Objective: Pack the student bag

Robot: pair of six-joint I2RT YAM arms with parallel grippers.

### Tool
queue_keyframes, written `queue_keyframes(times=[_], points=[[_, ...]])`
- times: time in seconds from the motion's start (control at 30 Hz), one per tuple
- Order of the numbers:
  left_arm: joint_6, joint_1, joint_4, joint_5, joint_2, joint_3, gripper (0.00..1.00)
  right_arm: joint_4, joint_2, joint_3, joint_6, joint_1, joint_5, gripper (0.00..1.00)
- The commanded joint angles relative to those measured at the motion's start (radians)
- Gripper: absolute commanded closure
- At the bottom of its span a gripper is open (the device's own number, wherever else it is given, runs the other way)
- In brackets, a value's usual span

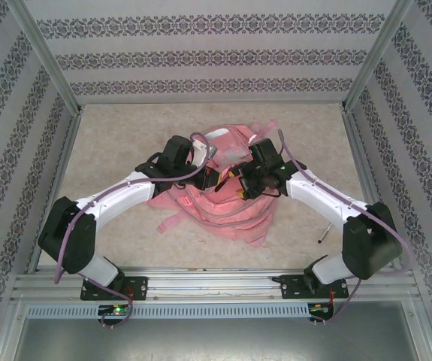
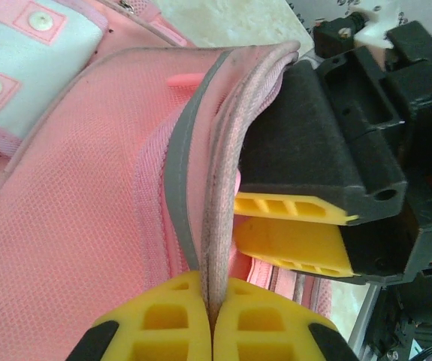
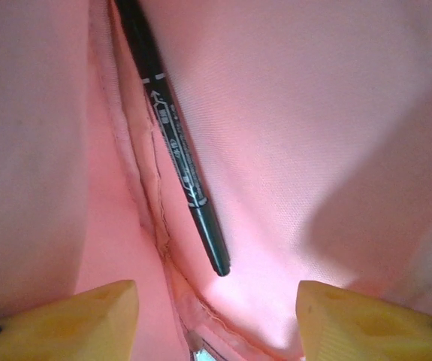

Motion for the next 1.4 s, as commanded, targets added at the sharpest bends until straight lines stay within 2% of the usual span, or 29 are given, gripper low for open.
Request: queue_keyframes(times=[0.0, 0.13, 0.2, 0.3, 0.4, 0.43, 0.5, 0.57, 0.73, 0.8, 0.87, 0.93, 1.13, 1.27, 1.37], points=[[-0.016, 0.008, 0.086, 0.046, -0.021, 0.019, 1.0, -0.066, -0.106, -0.03, -0.061, -0.015, 0.055, 0.39], [-0.01, 0.015, 0.093, 0.009, -0.02, -0.002, 1.0, -0.159, -0.225, -0.093, -0.254, -0.095, 0.076, 0.33], [-0.017, 0.019, 0.122, -0.01, -0.014, -0.027, 1.0, -0.204, -0.272, -0.127, -0.351, -0.151, 0.058, 0.39], [-0.065, 0.028, 0.181, 0.024, 0.014, -0.05, 1.0, -0.201, -0.302, -0.146, -0.526, -0.2, -0.051, 0.52], [-0.059, 0.029, 0.169, 0.055, 0.03, -0.038, 1.0, -0.307, -0.31, -0.111, -0.708, -0.25, -0.056, 0.54], [-0.042, 0.028, 0.152, 0.047, 0.027, -0.036, 1.0, -0.37, -0.311, -0.093, -0.766, -0.292, -0.012, 0.51], [-0.011, 0.029, 0.124, 0.014, 0.02, -0.04, 1.0, -0.465, -0.313, -0.088, -0.806, -0.407, 0.104, 0.37], [0.025, 0.029, 0.104, -0.013, 0.025, -0.041, 1.0, -0.48, -0.316, -0.127, -0.836, -0.551, 0.149, 0.25], [0.052, 0.03, 0.133, -0.026, 0.099, -0.055, 1.0, -0.471, -0.313, -0.236, -0.855, -0.801, 0.158, 0.1], [0.002, 0.03, 0.223, -0.019, 0.127, -0.088, 1.0, -0.438, -0.313, -0.295, -0.854, -0.892, 0.143, 0.05], [-0.057, 0.029, 0.318, -0.017, 0.145, -0.12, 1.0, -0.392, -0.302, -0.345, -0.873, -0.952, 0.144, 0.04], [-0.08, 0.029, 0.363, -0.012, 0.15, -0.128, 1.0, -0.365, -0.271, -0.365, -0.902, -0.983, 0.163, 0.04], [-0.05, 0.022, 0.344, -0.04, 0.105, -0.142, 1.0, -0.322, -0.162, -0.388, -0.961, -1.007, 0.229, 0.04], [0.015, 0.022, 0.302, -0.046, 0.064, -0.156, 1.0, -0.278, -0.09, -0.392, -0.963, -1.017, 0.139, 0.05], [0.073, 0.027, 0.259, -0.063, 0.053, -0.158, 1.0, -0.281, -0.049, -0.36, -1.002, -0.985, 0.1, 0.08]])
